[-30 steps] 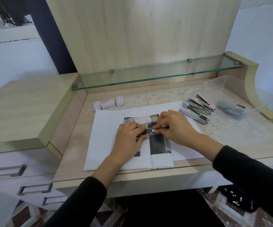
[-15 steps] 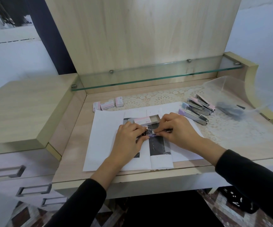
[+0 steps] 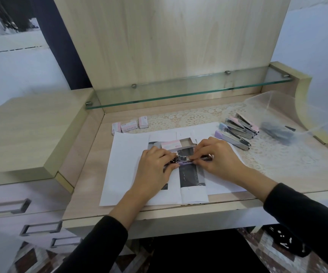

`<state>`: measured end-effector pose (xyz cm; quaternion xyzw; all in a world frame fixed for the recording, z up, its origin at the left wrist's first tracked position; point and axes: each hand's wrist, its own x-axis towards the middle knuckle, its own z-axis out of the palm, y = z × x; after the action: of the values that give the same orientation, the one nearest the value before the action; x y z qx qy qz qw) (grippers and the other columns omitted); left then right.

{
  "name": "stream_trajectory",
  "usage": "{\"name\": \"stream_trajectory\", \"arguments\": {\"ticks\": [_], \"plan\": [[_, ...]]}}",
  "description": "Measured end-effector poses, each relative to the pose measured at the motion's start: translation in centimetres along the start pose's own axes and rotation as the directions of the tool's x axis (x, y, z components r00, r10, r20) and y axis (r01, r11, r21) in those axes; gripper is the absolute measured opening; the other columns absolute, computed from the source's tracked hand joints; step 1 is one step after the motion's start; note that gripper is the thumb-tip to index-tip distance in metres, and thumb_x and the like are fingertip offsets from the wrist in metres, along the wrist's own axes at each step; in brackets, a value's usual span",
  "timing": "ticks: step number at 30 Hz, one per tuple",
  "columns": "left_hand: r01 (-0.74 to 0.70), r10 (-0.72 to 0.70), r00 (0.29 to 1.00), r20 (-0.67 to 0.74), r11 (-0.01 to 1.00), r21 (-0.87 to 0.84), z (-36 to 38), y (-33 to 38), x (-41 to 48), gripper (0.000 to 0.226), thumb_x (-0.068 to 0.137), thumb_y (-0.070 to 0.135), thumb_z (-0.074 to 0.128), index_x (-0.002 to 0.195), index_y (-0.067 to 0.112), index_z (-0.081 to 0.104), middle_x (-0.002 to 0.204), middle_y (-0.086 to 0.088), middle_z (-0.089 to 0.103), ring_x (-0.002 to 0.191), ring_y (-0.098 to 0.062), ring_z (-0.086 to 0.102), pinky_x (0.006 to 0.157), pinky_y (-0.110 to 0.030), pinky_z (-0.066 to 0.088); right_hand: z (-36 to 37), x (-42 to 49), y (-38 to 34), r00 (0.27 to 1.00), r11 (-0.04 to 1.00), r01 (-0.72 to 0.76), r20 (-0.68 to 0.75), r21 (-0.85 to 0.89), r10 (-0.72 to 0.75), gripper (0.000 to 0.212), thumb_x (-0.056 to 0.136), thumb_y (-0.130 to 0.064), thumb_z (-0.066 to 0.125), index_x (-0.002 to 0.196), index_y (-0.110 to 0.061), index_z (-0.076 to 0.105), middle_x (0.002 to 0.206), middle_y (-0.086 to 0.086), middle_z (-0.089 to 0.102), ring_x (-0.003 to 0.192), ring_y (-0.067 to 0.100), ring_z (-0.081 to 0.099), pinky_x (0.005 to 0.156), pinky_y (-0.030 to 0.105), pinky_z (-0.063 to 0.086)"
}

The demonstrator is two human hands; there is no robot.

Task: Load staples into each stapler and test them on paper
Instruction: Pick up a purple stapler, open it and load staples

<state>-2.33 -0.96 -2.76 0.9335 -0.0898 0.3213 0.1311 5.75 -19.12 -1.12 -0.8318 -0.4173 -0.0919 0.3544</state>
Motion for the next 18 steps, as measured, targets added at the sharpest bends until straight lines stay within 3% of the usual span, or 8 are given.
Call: {"name": "stream_trajectory", "arguments": {"ticks": [3,7,11,15,18], "plan": [[0.005,-0.005,1.0,0.005,1.0,-0.022,0.0,0.0,0.0,0.032,0.077,0.037,0.058,0.083,0.009,0.072,0.078,-0.001,0.068,0.078,-0.01,0.043,0.066,-0.028,0.037,-0.1,-0.2,0.0,1.0,1.0,0.012,-0.005,0.001,-0.012,0.014,0.066,-0.008,0.075,0.076,-0.017,0.076,0.075,0.0,0.069,0.068,0.007,0.046,0.063,0.008,0.031],[0.02,-0.02,0.999,0.038,1.0,-0.021,-0.1,0.1,0.1,0.025,0.074,0.031,0.065,0.084,0.009,0.071,0.078,-0.001,0.068,0.078,-0.011,0.043,0.065,-0.027,0.037,0.1,-0.1,-0.4,1.0,1.0,0.008,0.027,-0.028,-0.008,0.019,0.069,-0.011,0.075,0.085,-0.022,0.075,0.078,0.001,0.065,0.073,0.015,0.047,0.062,0.024,0.035],[0.029,-0.027,0.998,0.048,0.999,-0.026,-0.2,0.1,0.1,0.037,0.079,0.04,0.05,0.084,0.01,0.072,0.079,0.0,0.068,0.078,-0.01,0.043,0.068,-0.022,0.033,0.2,0.2,-0.7,0.999,1.0,-0.008,0.041,-0.022,0.009,0.017,0.071,-0.013,0.074,0.086,-0.022,0.075,0.08,0.002,0.065,0.075,0.018,0.05,0.065,0.027,0.035],[0.037,-0.036,0.998,0.061,0.999,-0.022,-0.4,0.2,0.2,0.04,0.079,0.043,0.048,0.083,0.012,0.073,0.078,0.002,0.07,0.076,-0.012,0.051,0.066,-0.027,0.036,-0.4,0.3,-0.7,0.997,0.99,-0.071,-0.018,0.12,0.074,0.015,0.068,-0.011,0.078,0.08,-0.019,0.076,0.076,0.002,0.069,0.066,0.017,0.057,0.066,0.028,0.042],[0.052,-0.049,0.995,0.081,0.998,-0.032,-0.7,0.3,0.4,0.04,0.077,0.044,0.051,0.081,0.011,0.074,0.078,0.001,0.071,0.069,-0.021,0.061,0.064,-0.031,0.038,-1.1,0.6,-1.0,0.981,0.956,-0.181,-0.029,0.229,0.193,0.009,0.07,-0.013,0.076,0.078,-0.018,0.076,0.073,-0.008,0.066,0.063,0.014,0.057,0.074,0.032,0.046]]}}
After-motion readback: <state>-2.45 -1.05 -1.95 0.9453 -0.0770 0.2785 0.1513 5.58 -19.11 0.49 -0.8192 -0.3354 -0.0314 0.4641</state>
